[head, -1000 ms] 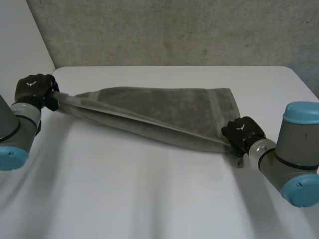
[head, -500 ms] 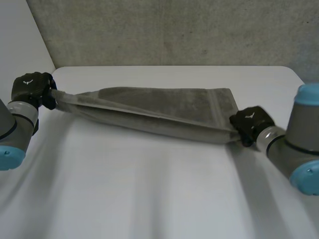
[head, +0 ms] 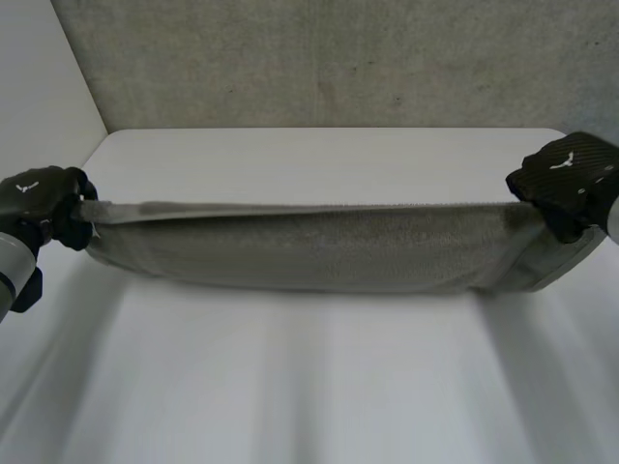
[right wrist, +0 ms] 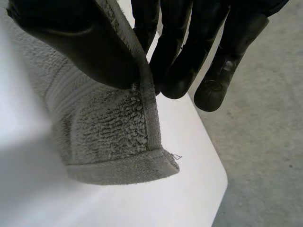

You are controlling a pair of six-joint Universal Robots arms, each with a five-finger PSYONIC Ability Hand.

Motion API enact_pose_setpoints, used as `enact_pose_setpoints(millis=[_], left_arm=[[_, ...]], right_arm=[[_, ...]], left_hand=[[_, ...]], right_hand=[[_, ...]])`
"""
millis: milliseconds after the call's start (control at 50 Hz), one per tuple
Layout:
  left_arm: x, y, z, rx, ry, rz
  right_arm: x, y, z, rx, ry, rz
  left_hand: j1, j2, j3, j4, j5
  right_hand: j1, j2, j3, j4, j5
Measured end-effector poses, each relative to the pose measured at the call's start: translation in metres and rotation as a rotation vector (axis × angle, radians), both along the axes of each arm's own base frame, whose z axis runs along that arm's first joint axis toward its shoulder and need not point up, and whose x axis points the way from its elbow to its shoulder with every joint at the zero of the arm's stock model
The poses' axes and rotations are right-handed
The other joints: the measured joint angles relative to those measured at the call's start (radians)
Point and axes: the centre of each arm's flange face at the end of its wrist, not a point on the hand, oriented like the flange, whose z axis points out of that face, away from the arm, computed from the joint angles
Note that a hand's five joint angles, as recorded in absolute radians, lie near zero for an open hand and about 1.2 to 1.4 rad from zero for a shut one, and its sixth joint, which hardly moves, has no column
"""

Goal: Fold the towel.

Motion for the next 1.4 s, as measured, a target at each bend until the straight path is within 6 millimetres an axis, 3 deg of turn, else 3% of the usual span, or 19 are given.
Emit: enact_pose_setpoints(millis=[200,360,460,660,860,980,1000,1040,1100,1140,1180,1280,1320,1400], left_arm=[[-0.016,-0.026,-0.064,0.186,-0.008,-0.029],[-0.026,-0.055,-0.076,0.169,-0.027,0.006],[-0.033,-0.072,-0.074,0.130,-0.036,0.029],[-0.040,-0.099,-0.083,0.089,-0.046,0.075],[-0.042,-0.112,-0.094,0.081,-0.053,0.110],[-0.045,-0.115,-0.097,0.078,-0.056,0.112],[-0.046,-0.115,-0.098,0.078,-0.056,0.110],[-0.048,-0.114,-0.099,0.079,-0.058,0.103],[-0.052,-0.112,-0.099,0.080,-0.060,0.092],[-0.054,-0.110,-0.098,0.079,-0.062,0.088],[-0.055,-0.109,-0.097,0.076,-0.063,0.086],[-0.056,-0.107,-0.092,0.070,-0.063,0.084],[-0.056,-0.103,-0.083,0.057,-0.059,0.082],[-0.055,-0.090,-0.059,0.020,-0.045,0.072]], right_arm=[[0.037,-0.058,-0.076,0.143,0.071,0.078],[0.066,-0.088,-0.126,0.097,0.082,0.109],[0.077,-0.103,-0.139,-0.001,0.067,0.110],[0.085,-0.129,-0.147,-0.163,0.027,0.102],[0.089,-0.147,-0.148,-0.253,0.006,0.087],[0.090,-0.153,-0.159,-0.254,0.009,0.082],[0.091,-0.154,-0.160,-0.252,0.009,0.083],[0.091,-0.154,-0.164,-0.247,0.011,0.084],[0.091,-0.154,-0.172,-0.247,0.012,0.085],[0.091,-0.154,-0.174,-0.254,0.009,0.085],[0.091,-0.154,-0.176,-0.262,0.005,0.083],[0.090,-0.152,-0.174,-0.278,-0.010,0.078],[0.087,-0.149,-0.161,-0.293,-0.045,0.069],[0.077,-0.131,-0.116,-0.304,-0.182,0.047]], left_hand=[[0.008,0.000,0.001,0.000,0.002],[0.009,0.000,0.001,0.000,0.004],[0.009,0.000,0.001,0.000,0.004],[0.009,0.000,0.001,0.000,0.004],[0.009,0.000,0.001,0.000,0.004],[0.009,0.000,0.001,0.000,0.004],[-0.017,-0.026,-0.035,-0.032,-0.018],[-0.185,-0.195,-0.229,-0.219,-0.199],[-0.740,-0.742,-0.784,-0.786,-0.747],[-1.048,-1.049,-1.103,-1.099,-1.066],[-1.195,-1.204,-1.256,-1.232,-1.225],[-1.219,-1.246,-1.300,-1.258,-1.284],[-1.219,-1.246,-1.300,-1.258,-1.284],[-1.219,-1.246,-1.300,-1.258,-1.284]], right_hand=[[0.000,0.000,0.000,0.000,0.004],[0.001,0.000,0.003,0.000,0.004],[0.002,0.000,0.003,0.000,0.004],[0.002,0.000,0.003,0.002,0.004],[0.002,0.000,0.003,0.002,0.004],[0.002,0.000,0.003,0.002,0.004],[-0.028,-0.029,-0.026,-0.029,-0.028],[-0.362,-0.369,-0.357,-0.361,-0.373],[-0.894,-0.912,-0.886,-0.887,-0.938],[-1.061,-1.071,-1.060,-1.060,-1.108],[-1.100,-1.093,-1.096,-1.087,-1.126],[-1.113,-1.093,-1.097,-1.087,-1.126],[-1.113,-1.093,-1.097,-1.087,-1.126],[-1.114,-1.093,-1.097,-1.087,-1.126]])
